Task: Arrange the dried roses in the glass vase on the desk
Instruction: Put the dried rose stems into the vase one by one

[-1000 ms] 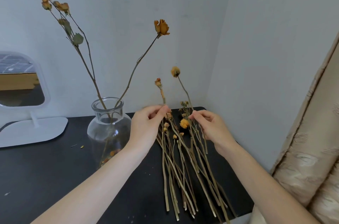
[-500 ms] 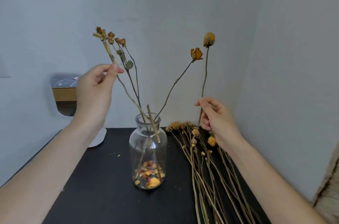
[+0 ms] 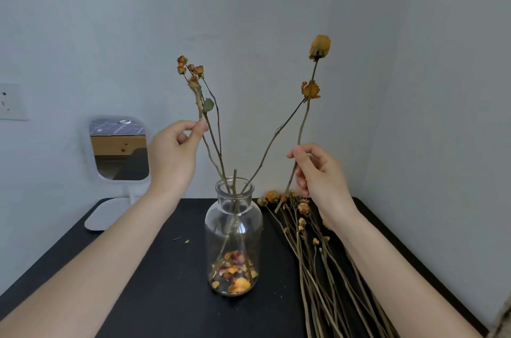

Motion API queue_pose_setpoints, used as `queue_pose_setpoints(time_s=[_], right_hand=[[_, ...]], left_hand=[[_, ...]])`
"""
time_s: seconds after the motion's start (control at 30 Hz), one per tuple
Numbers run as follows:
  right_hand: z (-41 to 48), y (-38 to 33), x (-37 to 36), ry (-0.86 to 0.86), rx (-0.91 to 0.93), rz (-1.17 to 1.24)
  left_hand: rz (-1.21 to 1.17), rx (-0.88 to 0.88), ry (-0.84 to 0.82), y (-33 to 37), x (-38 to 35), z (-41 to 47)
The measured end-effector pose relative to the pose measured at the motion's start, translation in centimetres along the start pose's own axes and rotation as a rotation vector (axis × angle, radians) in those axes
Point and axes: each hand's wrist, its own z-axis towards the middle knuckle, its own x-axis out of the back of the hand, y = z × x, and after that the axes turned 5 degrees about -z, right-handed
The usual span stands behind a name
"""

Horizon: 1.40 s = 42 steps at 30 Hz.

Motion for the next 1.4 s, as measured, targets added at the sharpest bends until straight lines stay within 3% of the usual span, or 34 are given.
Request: queue_pose_setpoints(time_s=[0.23, 0.47, 0.63, 0.73, 0.97, 1.27, 1.4], right_hand=[[0.7, -0.8, -1.0, -0.010, 0.046, -0.048], [1.5, -1.4, -1.9, 0.016, 0.079, -0.107], [1.8, -1.2, -2.8, 0.001, 0.055, -0.152], [1.7, -0.6, -3.4, -0.046, 0.022, -0.231], [1.4, 0.1, -3.8, -0.184, -0.018, -0.387], [2.2, -0.9, -3.4, -0.097, -0.017, -0.294], [1.9, 0.0, -3.4, -0.136, -0.034, -0.287]], left_hand=[[0.078, 0.140, -0.220, -3.1, -0.5, -3.0], [-0.034, 0.256, -0.251, -5.1, 0.6, -5.3], [-0.125, 0.426, -0.592, -6.7, 0.6, -6.2], [-0.165, 0.458, -0.685, -6.8, -0.4, -6.2], [-0.210, 0.376, -0.595, -6.2, -2.0, -7.0], [-0.203, 0.324, -0.528, -6.3, -2.6, -7.8], [-0.223, 0.334, -0.523, -6.2, -2.7, -8.0]])
